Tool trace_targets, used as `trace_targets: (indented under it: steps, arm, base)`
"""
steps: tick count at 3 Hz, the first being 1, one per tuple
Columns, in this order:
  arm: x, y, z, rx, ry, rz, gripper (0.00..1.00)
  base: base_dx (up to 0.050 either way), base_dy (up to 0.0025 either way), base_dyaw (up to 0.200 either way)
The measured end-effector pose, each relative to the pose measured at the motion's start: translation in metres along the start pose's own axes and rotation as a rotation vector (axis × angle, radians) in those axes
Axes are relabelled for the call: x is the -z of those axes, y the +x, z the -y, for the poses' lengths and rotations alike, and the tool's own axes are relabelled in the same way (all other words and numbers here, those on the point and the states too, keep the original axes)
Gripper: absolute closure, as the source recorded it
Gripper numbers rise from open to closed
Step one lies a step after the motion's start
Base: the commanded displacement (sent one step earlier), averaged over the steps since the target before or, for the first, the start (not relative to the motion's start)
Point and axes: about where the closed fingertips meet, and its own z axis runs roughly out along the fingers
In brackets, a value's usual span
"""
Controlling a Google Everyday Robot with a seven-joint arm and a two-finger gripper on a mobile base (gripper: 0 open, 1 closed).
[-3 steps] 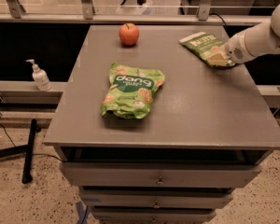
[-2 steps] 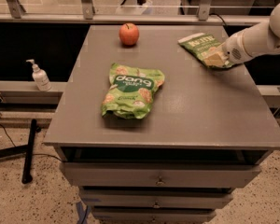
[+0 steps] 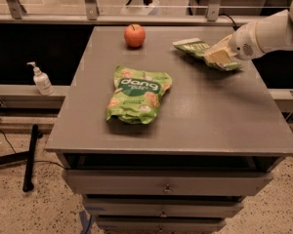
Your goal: Move green jalapeno chip bag near green rice chip bag
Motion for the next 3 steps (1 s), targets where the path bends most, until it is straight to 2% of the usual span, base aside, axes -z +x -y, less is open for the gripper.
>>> trace_targets:
  steps: [1,2,3]
  arm:
    - [0.017,-0.009,-0.042,0.067,-0.101,0.017,1.00]
    - [0.035,-0.002,-0.083,0.109,-0.207,0.011,1.00]
    - [0.051,0.011,-0.118,0.150,-0.286,-0.012,1.00]
  base:
    - [0.000,0.00000,0.000]
    - [0.000,0.00000,0.000]
    - [0.000,0.00000,0.000]
